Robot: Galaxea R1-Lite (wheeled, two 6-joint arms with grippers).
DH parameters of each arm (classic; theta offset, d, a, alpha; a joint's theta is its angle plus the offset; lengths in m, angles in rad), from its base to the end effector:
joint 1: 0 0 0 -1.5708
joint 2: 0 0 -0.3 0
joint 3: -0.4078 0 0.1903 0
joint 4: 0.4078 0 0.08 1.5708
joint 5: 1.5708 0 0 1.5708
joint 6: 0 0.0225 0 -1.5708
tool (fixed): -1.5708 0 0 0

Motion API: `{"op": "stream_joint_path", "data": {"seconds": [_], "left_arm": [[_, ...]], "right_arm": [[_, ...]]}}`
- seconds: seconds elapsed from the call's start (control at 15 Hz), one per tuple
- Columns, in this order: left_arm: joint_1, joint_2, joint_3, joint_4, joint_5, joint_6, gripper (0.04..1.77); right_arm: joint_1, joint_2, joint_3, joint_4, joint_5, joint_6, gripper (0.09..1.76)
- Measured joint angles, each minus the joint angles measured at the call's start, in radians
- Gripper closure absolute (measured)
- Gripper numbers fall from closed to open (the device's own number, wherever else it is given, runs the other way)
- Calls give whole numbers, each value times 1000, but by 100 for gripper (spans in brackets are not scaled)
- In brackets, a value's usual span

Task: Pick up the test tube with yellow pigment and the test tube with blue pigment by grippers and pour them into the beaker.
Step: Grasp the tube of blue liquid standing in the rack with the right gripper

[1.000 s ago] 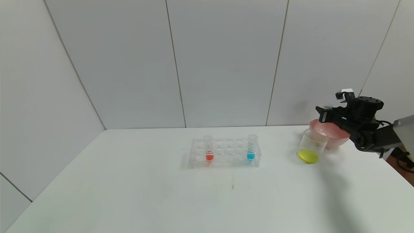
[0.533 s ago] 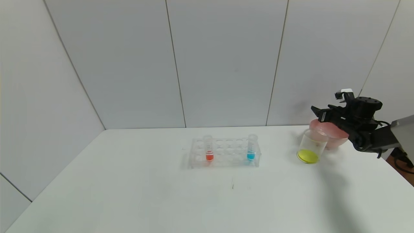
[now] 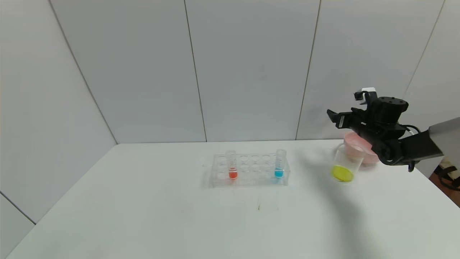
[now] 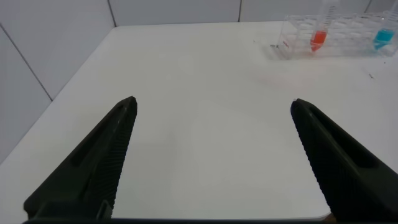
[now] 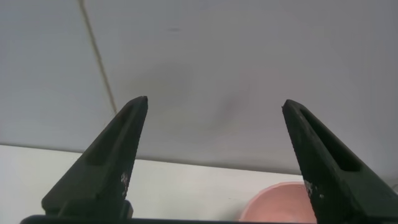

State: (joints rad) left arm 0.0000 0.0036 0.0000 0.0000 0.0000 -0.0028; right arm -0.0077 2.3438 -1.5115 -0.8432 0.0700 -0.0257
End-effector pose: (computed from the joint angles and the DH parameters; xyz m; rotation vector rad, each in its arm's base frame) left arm -0.0225 0.0000 0.0756 -0.0028 0.0036 0.0000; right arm 0.4853 -0.0022 0.1375 -0.0261 -0.0117 0.0622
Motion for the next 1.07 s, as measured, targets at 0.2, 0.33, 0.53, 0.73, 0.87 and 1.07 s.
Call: {"op": "stream_joint_path", "data": {"seconds": [0.2, 0.33, 0.53, 0.73, 0.87, 1.07], "left_arm": [[0, 0, 0, 0, 0, 0, 5], [0, 0, 0, 0, 0, 0, 5], [0, 0, 0, 0, 0, 0, 5], [0, 0, 0, 0, 0, 0, 5], [0, 0, 0, 0, 0, 0, 5], [0, 0, 0, 0, 0, 0, 5]], "right_arm": [[77, -78, 115, -32, -72, 12, 24], [137, -142, 220, -47, -139, 18, 22], [224, -241, 391, -126, -236, 32, 19], [304, -309, 561, -236, -338, 35, 18], [371, -344, 659, -264, -415, 37, 17], [472, -383, 769, -313, -473, 51, 16]]}}
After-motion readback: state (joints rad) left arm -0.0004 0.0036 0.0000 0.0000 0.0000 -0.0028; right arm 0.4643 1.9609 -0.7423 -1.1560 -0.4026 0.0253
